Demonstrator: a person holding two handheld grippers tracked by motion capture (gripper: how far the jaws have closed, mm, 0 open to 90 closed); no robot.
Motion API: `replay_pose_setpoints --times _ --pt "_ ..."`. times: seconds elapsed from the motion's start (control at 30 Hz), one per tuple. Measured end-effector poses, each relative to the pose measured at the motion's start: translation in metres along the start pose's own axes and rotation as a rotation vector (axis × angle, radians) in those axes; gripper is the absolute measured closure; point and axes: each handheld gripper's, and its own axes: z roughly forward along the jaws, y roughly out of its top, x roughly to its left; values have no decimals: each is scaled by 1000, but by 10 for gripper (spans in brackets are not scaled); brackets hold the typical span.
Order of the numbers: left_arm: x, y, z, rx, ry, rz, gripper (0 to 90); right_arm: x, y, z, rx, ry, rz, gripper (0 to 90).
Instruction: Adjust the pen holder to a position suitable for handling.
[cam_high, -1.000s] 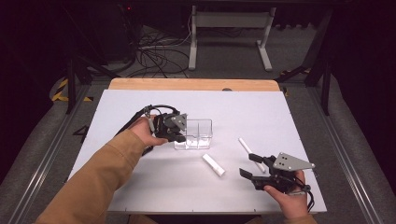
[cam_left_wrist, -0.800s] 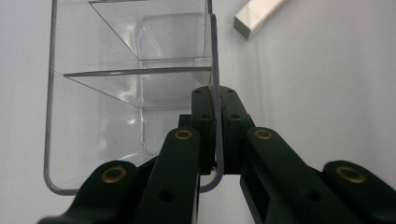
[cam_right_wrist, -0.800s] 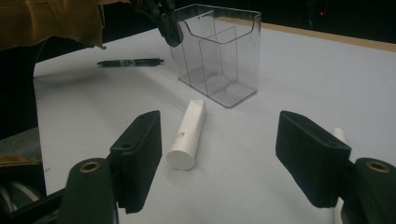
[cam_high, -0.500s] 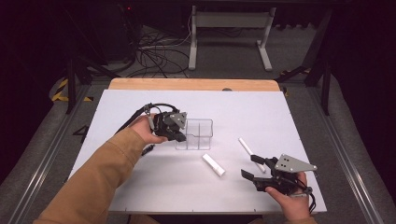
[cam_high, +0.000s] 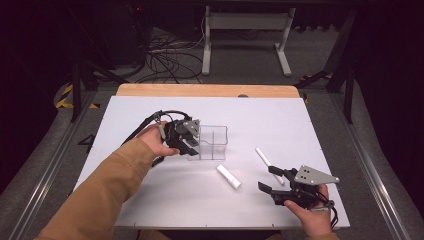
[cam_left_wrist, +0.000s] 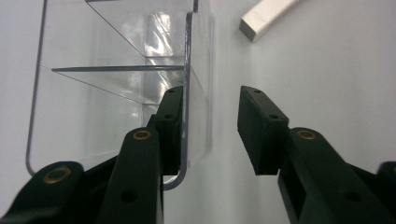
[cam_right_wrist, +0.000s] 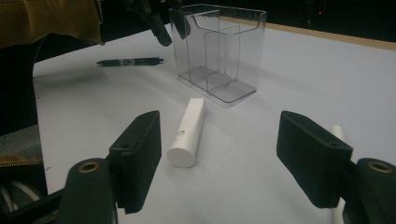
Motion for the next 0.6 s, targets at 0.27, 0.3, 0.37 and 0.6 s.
replay_pose_setpoints --times 0.27,0.3,0.37,0.6 --pt "2 2 1 18 -34 -64 600 1 0 1 1 2 -1 316" --pt "2 3 2 31 -48 -66 593 1 0 1 2 2 -2 316" --pt "1 5 3 51 -57 -81 584 1 0 1 1 4 -2 316" --pt "0 9 8 86 -45 -96 523 1 0 1 3 5 -4 315"
